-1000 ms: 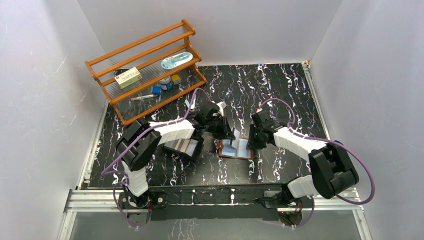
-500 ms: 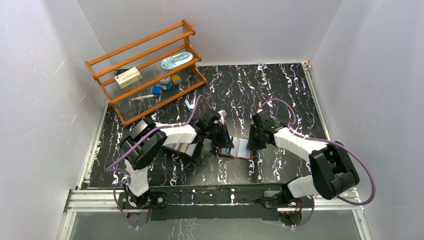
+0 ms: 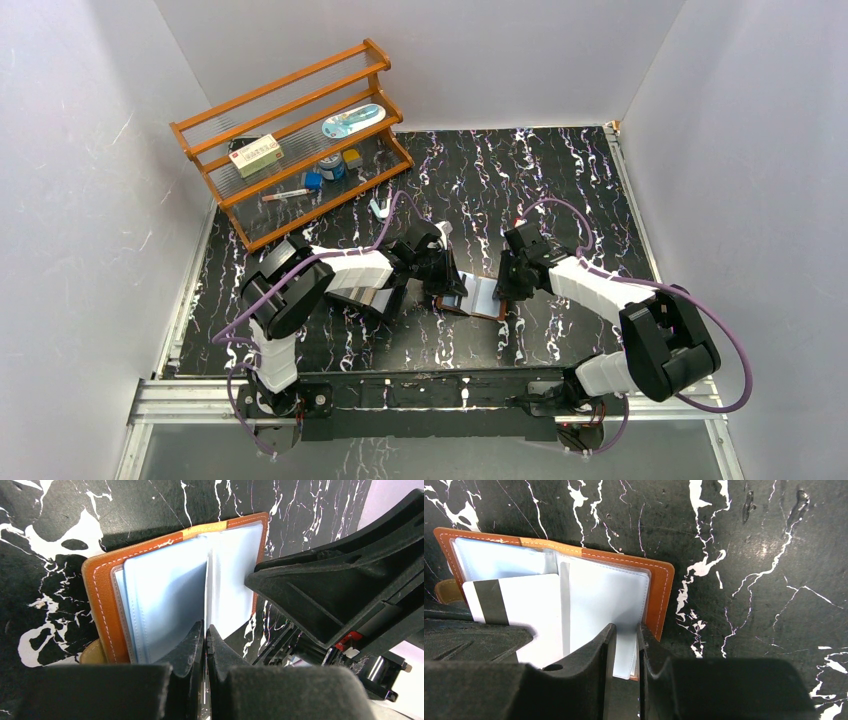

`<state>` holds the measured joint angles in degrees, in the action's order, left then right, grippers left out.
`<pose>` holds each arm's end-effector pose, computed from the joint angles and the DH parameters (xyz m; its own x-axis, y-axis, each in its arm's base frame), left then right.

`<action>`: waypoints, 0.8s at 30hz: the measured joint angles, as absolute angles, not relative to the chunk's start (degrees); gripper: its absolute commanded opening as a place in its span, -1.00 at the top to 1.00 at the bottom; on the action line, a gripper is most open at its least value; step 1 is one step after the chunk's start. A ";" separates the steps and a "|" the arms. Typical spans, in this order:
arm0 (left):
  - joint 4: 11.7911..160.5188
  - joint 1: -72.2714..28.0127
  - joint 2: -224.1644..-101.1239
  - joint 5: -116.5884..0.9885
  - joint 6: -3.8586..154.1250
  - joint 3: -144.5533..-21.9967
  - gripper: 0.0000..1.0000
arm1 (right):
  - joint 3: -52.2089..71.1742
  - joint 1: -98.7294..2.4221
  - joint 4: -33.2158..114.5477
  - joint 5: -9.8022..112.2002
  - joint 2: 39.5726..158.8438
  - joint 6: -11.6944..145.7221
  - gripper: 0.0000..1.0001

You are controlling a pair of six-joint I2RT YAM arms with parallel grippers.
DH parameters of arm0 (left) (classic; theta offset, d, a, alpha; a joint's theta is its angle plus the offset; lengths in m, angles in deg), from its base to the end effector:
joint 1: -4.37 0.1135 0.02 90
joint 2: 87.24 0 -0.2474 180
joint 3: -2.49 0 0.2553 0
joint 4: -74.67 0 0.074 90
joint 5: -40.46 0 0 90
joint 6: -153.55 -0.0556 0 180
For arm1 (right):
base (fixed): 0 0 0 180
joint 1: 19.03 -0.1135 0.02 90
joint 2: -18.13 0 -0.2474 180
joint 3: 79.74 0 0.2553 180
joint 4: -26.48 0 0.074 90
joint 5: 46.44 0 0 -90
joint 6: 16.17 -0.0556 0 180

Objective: Put the credit cards into the card holder
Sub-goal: Insert the credit card into the card holder.

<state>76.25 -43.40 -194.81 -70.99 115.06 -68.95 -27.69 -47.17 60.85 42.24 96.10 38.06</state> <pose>0.2540 -0.3101 0.1219 -0.9475 -0.0401 -0.3173 0.2282 0.6105 -0.7584 0.2319 0.1226 0.1313 -0.8911 0.1861 -0.4138 0.0733 0.9591 0.2735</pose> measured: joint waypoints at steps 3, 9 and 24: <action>76.38 -43.40 -194.81 -70.99 115.23 -68.95 1.00 | -27.72 -47.17 60.80 42.26 96.10 38.04 0.40; 79.02 -43.44 -193.89 -70.84 114.99 -69.87 1.00 | -27.72 -47.17 60.65 42.45 96.10 38.02 0.40; 78.81 -43.44 -196.64 -72.08 112.98 -72.05 1.00 | -27.72 -47.17 60.63 42.52 96.10 38.04 0.39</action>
